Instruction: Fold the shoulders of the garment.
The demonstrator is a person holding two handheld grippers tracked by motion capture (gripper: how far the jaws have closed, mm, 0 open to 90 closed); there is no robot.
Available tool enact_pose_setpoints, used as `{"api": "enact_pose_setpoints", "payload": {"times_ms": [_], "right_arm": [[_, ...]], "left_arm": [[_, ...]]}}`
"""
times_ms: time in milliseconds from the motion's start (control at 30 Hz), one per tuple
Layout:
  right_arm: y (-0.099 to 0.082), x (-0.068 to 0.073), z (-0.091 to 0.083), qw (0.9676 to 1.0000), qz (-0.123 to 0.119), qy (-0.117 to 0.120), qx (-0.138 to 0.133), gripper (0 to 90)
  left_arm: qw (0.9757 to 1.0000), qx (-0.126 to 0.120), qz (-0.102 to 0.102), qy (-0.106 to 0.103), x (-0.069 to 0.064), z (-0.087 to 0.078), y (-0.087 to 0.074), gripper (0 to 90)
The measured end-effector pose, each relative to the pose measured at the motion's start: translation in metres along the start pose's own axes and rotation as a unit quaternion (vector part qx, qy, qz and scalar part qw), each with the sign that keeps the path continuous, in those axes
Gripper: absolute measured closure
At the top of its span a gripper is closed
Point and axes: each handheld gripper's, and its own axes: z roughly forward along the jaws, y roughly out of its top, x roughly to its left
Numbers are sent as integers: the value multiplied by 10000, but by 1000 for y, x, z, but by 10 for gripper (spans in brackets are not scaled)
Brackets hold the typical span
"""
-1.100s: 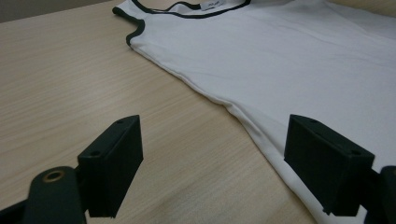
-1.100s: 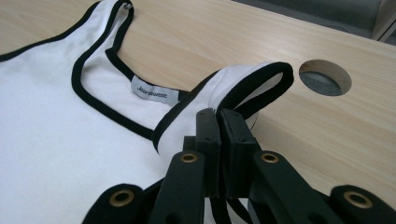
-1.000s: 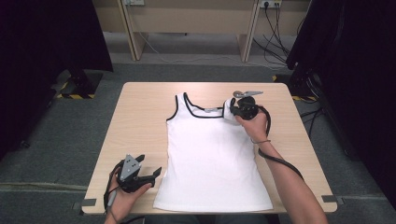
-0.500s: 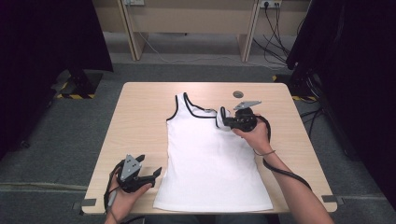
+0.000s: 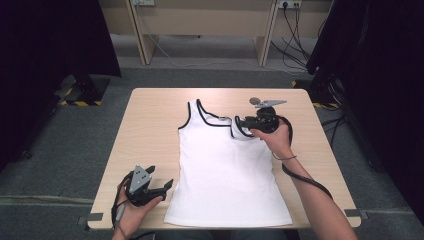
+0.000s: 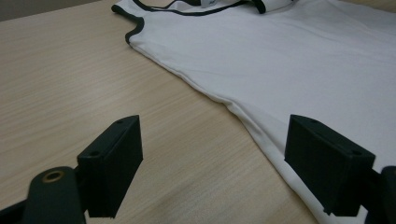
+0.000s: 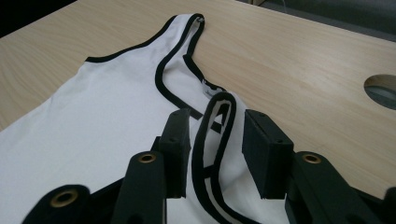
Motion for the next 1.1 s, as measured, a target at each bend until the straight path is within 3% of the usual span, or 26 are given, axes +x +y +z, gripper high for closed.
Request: {"api": "enact_pose_setpoints", "payload": {"times_ms": [33,100,133,200,233,267,300,333,367,400,433,467,533,567,700,800,967,1033,1067,1100], "right_arm": [[6,1,10,9999,-11,-40,95,570],[6,1,10,9999,-11,-40,95,548],[9,2,19,9994,-91,-198,281,550],[12,0,25,9991,-65,-245,344,550],[12,0,25,9991,-65,-245,344,675],[12,0,25,9991,-65,-245,344,675],[13,-1,24,9995,-1,-148,277,675],[13,-1,24,9995,-1,-148,277,818],[13,-1,24,9995,-1,-148,277,818],[13,2,19,9996,-75,-53,268,884],[13,2,19,9996,-75,-53,268,884],[13,4,10,9998,-58,166,116,884],[13,4,10,9998,-58,166,116,883],[11,9,-4,9987,-223,458,19,883],[9,10,-6,9984,-310,468,81,887],[3,11,-7,9967,-451,646,179,886],[-12,19,-9,9883,-915,1132,452,871],[-17,23,-10,9806,-1192,1401,673,833],[-20,25,-11,9751,-1343,1565,822,819],[-22,27,-12,9714,-1466,1612,944,808]], "left_arm": [[10000,0,0,0,0,0,0,184],[10000,3,3,-3,0,0,0,184],[10000,-2,6,-5,0,0,0,184],[10000,-2,6,-5,0,0,0,184],[10000,-7,4,-7,0,0,0,184],[10000,-7,4,-7,0,0,0,184],[10000,-7,4,-7,0,0,0,184],[10000,3,-4,-12,0,0,0,184],[10000,3,-4,-12,0,0,0,183],[10000,7,21,-8,0,0,0,183],[10000,7,21,-8,0,0,0,183],[10000,7,21,-8,0,0,0,183],[10000,29,21,2,0,1,0,182],[10000,29,21,2,0,1,0,182],[10000,35,39,11,-1,1,0,182],[10000,14,48,11,-1,1,0,182],[10000,50,25,-1,-1,1,0,181],[10000,38,53,3,-1,1,0,181],[10000,31,58,6,-2,1,0,181],[10000,27,50,4,-1,1,0,181]]}}
